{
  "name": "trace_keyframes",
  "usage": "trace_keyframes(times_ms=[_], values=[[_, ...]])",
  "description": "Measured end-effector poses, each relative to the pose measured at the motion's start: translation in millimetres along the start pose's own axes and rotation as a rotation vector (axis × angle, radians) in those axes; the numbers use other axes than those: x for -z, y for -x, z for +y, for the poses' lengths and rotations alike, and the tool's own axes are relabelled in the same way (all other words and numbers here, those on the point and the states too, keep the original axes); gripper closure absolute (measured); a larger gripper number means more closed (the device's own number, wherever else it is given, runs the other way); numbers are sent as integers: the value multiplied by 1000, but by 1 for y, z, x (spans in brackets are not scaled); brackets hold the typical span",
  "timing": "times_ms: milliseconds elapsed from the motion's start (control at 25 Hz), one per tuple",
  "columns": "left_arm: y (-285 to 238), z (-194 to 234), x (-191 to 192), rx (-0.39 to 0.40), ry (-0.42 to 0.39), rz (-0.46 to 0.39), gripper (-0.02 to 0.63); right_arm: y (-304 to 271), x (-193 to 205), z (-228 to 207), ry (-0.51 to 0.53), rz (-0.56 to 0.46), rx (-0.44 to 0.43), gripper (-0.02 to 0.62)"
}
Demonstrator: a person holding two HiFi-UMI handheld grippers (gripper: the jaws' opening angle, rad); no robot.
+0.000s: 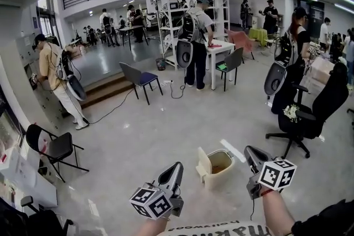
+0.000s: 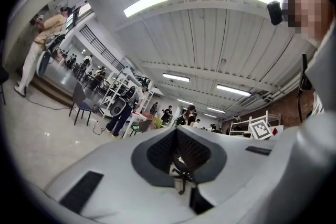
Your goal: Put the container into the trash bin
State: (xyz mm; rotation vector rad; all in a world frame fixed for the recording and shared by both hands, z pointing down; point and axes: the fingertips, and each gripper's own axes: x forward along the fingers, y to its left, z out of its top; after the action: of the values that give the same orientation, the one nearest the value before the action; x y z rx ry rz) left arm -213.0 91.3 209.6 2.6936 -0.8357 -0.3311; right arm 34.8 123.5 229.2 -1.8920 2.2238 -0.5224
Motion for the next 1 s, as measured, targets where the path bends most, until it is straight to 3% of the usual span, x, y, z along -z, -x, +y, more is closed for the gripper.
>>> trace_keyframes(times_ms=[320,680,1000], values=[[10,-30,41,-49,66,12,614,41,12,-23,28,57,3,592],[4,-61,34,-39,35,-14,613,60,-1,-28,52,54,-19,592],[10,-64,31,-50,22,-13,612,60,1,-21,58,57,-37,592]])
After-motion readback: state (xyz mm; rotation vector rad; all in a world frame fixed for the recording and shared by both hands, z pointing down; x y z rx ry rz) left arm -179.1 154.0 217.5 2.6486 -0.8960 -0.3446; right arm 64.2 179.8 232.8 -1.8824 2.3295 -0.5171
